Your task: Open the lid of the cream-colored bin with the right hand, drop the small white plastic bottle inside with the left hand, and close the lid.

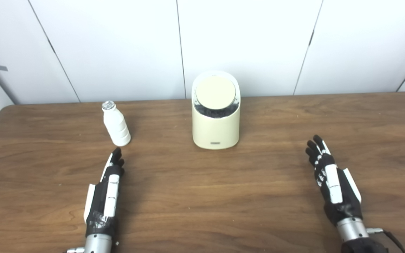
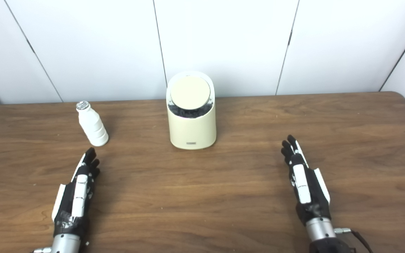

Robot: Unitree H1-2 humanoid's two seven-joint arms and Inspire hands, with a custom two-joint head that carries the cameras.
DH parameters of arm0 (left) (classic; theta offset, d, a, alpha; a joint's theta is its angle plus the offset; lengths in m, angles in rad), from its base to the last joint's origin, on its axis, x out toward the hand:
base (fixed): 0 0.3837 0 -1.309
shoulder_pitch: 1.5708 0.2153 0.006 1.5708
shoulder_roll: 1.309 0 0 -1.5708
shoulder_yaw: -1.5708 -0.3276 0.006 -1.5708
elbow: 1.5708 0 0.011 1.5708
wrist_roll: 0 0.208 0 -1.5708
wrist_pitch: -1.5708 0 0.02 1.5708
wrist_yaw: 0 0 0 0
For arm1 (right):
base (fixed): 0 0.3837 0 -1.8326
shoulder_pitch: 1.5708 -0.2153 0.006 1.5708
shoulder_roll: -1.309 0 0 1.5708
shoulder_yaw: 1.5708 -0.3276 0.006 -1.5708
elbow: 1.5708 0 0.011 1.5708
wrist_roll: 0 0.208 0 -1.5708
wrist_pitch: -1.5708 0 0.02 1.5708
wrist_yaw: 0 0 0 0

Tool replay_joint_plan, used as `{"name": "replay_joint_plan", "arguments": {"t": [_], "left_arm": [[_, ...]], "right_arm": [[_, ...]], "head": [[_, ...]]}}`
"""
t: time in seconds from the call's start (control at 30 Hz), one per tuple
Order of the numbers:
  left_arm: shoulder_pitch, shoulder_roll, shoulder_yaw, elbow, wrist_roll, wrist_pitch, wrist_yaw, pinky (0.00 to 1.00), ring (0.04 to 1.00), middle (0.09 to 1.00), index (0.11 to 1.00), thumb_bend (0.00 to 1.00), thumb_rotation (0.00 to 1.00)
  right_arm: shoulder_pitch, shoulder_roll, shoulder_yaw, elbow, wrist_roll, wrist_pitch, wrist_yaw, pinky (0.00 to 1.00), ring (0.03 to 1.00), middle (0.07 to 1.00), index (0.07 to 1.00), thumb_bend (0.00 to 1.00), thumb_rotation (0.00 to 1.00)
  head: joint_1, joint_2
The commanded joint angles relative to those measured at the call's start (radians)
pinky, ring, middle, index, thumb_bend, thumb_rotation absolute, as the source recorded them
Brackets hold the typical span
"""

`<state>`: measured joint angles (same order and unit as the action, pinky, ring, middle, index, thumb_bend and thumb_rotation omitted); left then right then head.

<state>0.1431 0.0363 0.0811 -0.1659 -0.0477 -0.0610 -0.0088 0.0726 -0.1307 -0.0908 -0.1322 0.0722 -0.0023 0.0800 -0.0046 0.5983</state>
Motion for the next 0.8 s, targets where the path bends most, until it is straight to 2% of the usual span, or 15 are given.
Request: {"name": "replay_joint_plan", "arguments": {"t": [0.0, 0.6, 0.77], "left_arm": [[0.007, 0.000, -0.002, 0.023, -0.001, -0.005, 0.001, 1.00, 0.990, 0.997, 0.988, 0.55, 0.94], [0.006, -0.001, -0.004, 0.021, -0.003, -0.009, 0.000, 1.00, 0.988, 0.994, 0.989, 0.52, 0.95], [0.001, -0.002, -0.003, 0.030, -0.004, -0.010, 0.000, 1.00, 0.988, 0.998, 0.992, 0.52, 0.95]], "right_arm": [[-0.001, -0.003, 0.001, -0.012, -0.001, 0.011, -0.003, 1.00, 0.960, 0.957, 0.972, 0.60, 1.00], [-0.005, -0.007, 0.003, -0.022, -0.008, 0.023, -0.005, 1.00, 0.961, 0.961, 0.970, 0.63, 1.00], [-0.041, -0.024, 0.005, -0.012, -0.042, 0.002, -0.008, 1.00, 0.961, 0.965, 0.977, 0.67, 0.95]], "head": [[0.000, 0.003], [-0.007, 0.005], [-0.017, 0.003]]}}
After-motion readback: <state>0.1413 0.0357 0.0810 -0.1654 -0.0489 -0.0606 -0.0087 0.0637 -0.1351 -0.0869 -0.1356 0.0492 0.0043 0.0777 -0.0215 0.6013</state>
